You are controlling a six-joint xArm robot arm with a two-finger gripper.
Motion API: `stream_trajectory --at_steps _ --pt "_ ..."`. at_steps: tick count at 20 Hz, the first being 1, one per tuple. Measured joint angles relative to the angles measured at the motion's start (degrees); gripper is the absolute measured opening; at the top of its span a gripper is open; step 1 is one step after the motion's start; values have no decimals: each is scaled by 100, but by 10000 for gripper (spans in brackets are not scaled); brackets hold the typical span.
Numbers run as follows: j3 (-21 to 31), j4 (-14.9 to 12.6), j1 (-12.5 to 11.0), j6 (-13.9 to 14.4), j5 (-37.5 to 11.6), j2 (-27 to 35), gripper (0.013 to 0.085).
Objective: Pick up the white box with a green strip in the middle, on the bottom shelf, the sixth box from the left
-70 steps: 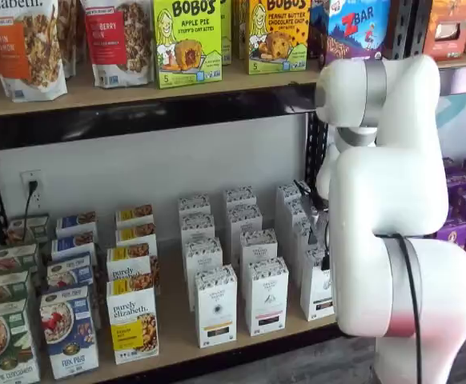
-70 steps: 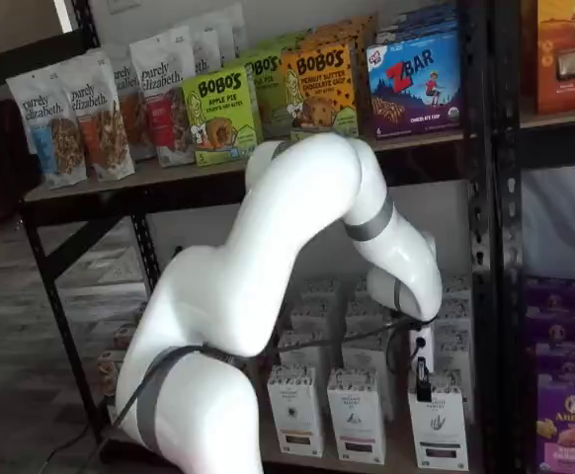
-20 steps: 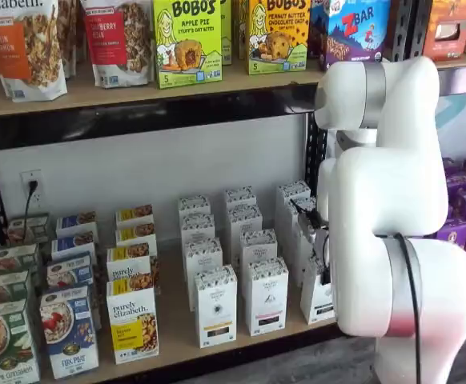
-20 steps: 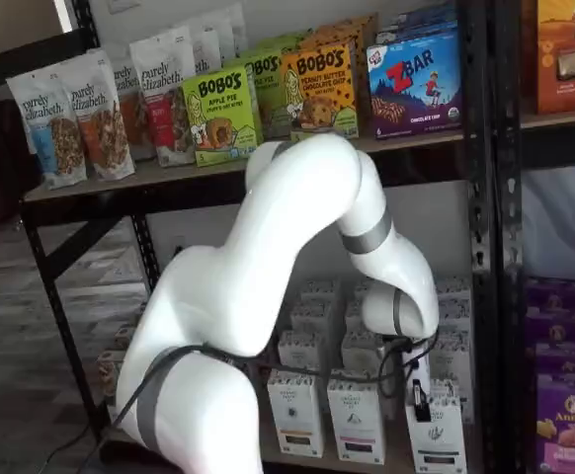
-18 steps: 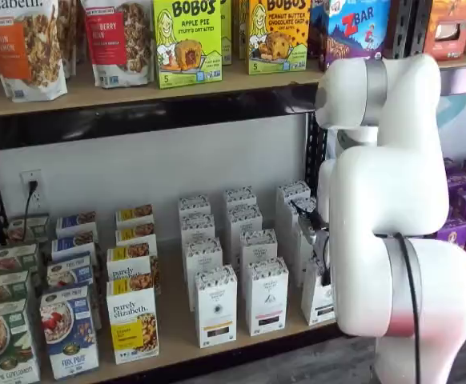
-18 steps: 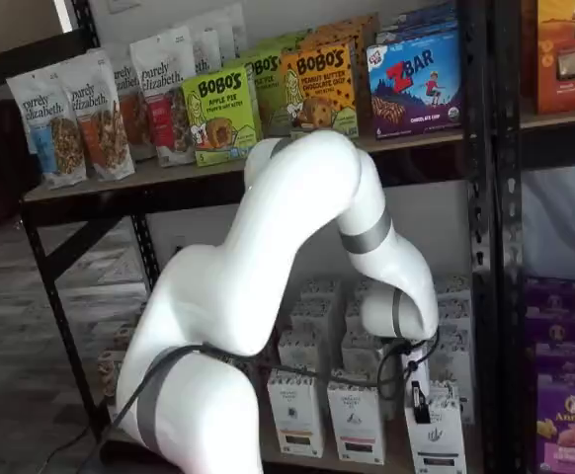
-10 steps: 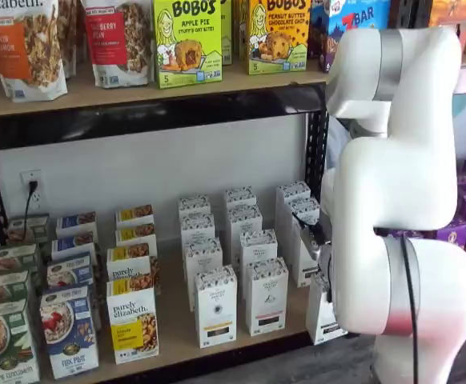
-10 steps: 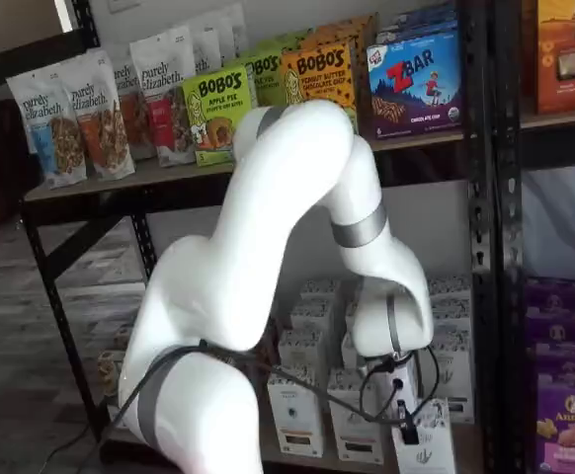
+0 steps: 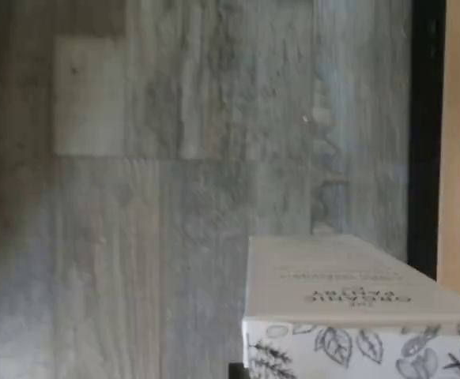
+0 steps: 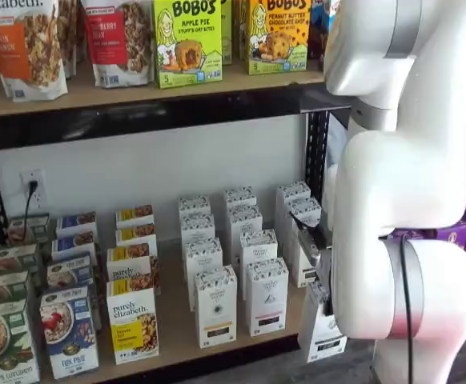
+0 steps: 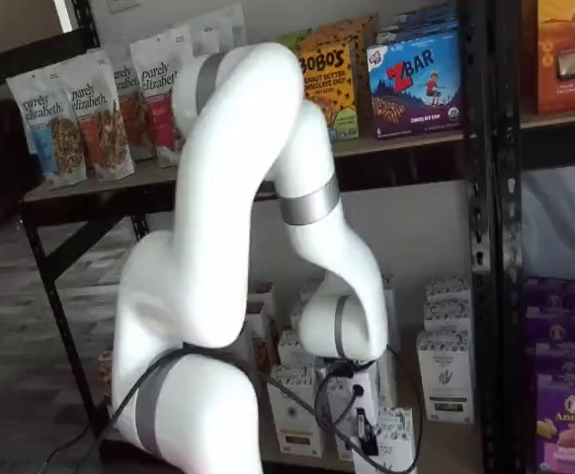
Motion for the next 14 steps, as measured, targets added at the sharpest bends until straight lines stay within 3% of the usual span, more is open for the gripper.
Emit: stream_trajectory --at_steps 3,7,14 --pt "688 514 222 -282 261 -981 530" --pt "1327 685 349 -310 590 -2045 530" --pt "1624 1194 512 -619 1148 -2856 530"
